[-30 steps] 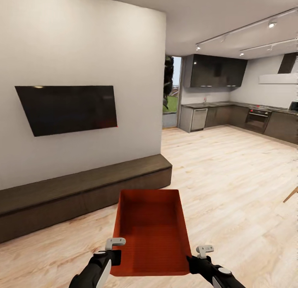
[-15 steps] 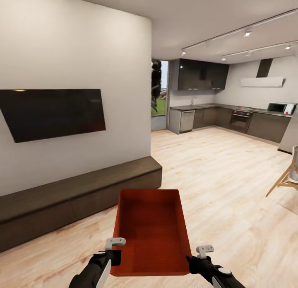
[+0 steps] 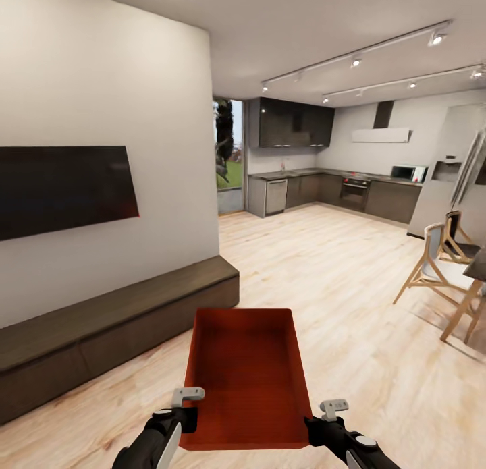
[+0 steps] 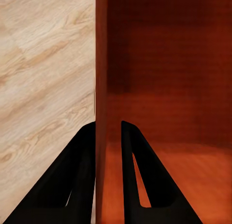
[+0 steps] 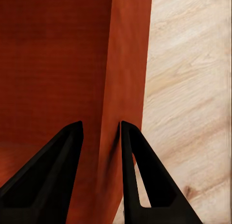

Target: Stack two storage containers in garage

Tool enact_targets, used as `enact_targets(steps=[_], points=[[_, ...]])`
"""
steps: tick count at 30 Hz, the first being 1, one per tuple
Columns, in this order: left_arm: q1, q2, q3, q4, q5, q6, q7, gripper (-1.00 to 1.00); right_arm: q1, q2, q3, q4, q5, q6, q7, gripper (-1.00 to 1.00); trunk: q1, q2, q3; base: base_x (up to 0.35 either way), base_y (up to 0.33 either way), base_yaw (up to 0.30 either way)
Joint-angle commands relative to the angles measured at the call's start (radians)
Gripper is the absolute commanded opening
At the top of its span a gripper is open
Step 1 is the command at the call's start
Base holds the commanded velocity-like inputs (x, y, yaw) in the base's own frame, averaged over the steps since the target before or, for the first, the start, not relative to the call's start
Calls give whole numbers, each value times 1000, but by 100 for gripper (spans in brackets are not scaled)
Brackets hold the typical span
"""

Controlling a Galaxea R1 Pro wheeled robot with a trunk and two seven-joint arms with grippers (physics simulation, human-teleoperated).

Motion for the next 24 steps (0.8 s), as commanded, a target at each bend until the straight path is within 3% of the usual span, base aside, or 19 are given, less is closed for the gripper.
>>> enact_targets(steps=[1,24], points=[[0,-2,4,-4,-19,6,2,-100,-1,-1,6,1,-11,-1,1,-100,0,-2,-2,0,0,-299],[-1,-2,4,-4,-19,6,2,-100,-1,-1,7,1,-11,-1,1,-100,0,-2,-2,0,0,-299]])
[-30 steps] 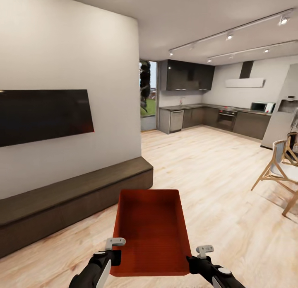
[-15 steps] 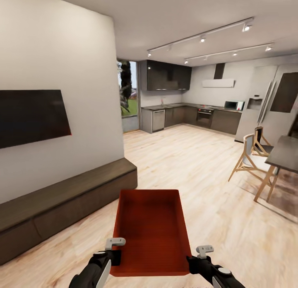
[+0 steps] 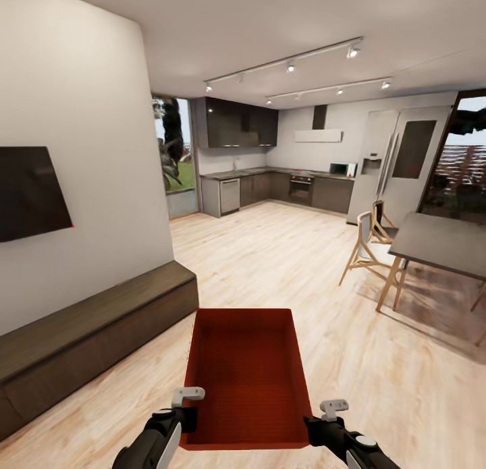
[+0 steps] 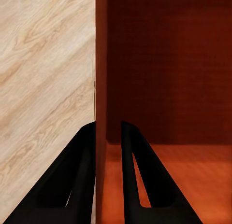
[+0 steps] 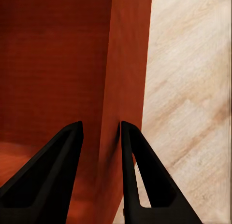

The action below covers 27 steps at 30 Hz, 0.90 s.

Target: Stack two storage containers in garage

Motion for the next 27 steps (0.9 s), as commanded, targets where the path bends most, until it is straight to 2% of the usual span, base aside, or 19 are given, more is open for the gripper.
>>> enact_targets(steps=[1,27], points=[[0,-2,4,-4,-19,6,2,-100,-1,-1,7,1,-11,-1,1,-100,0,-2,-2,0,0,-299],[0,-2,4,-4,-19,5,2,-100,-1,-1,7,1,-11,-1,1,-100,0,-2,-2,0,0,-299]])
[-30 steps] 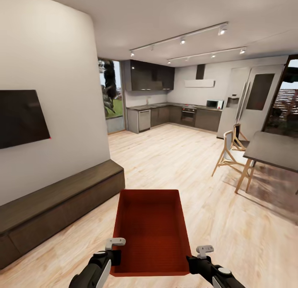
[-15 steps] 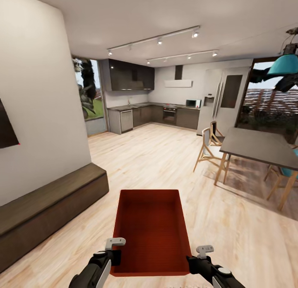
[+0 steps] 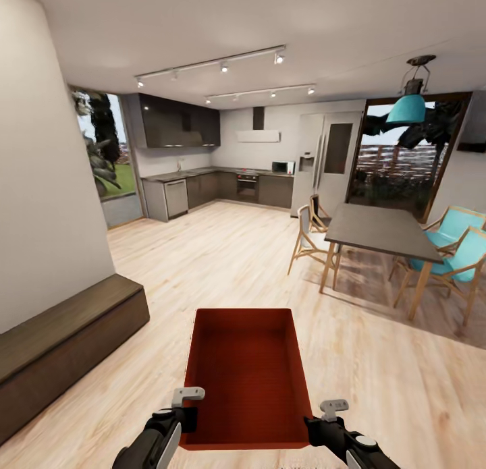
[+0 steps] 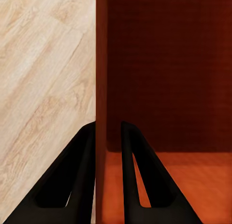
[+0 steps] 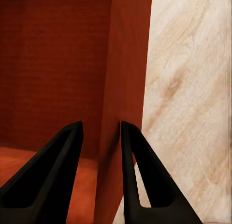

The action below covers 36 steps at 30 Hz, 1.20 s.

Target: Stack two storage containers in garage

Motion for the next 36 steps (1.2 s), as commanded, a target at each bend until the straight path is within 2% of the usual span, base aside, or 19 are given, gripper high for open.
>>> enact_targets(steps=[1,36], points=[[0,-2,4,-4,-18,6,2,-100,-1,-1,7,1,-11,-1,1,-100,1,-2,-2,0,0,-299],[0,-2,4,-4,-18,7,0,-100,-1,-1,6,1,-11,-1,1,-100,1,-2,-2,0,0,-299]])
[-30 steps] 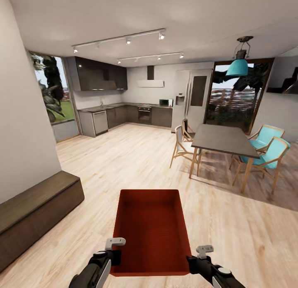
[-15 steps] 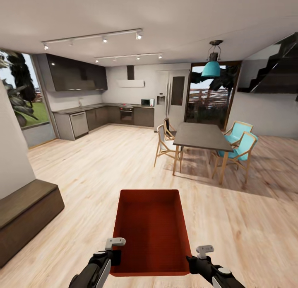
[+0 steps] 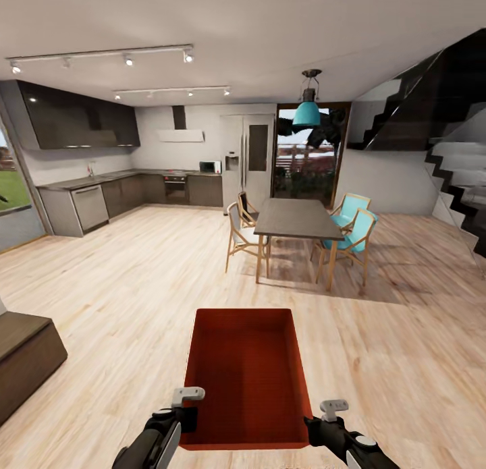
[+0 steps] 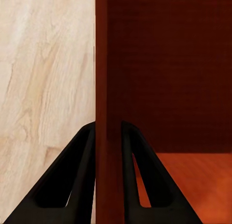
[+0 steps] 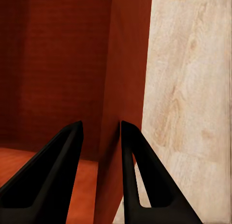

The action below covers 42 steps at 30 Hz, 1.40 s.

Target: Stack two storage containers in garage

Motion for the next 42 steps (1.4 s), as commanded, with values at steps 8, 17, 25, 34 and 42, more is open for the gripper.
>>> enact_targets(steps=[8,17,25,34,42], points=[[0,-2,2,-3,-14,5,2,-100,-1,-1,7,1,-11,-1,1,-100,1,-2,-2,0,0,-299],[0,-2,2,-3,-14,6,2,-100,-1,-1,7,1,-11,-1,1,-100,1,-2,-2,0,0,-299],[-1,-2,2,-3,-14,6,2,-100,-1,-1,7,1,-11,-1,1,-100,1,-2,-2,0,0,-299],[0,-2,2,-3,-14,5,2,-100,-1,-1,7,1,-11,-1,1,-100,1,-2,-2,0,0,-299],[0,-2,2,-3,-14,6,2,-100,-1,-1,8,1,-11,-4,1,-100,1,-2,-2,0,0,-299]])
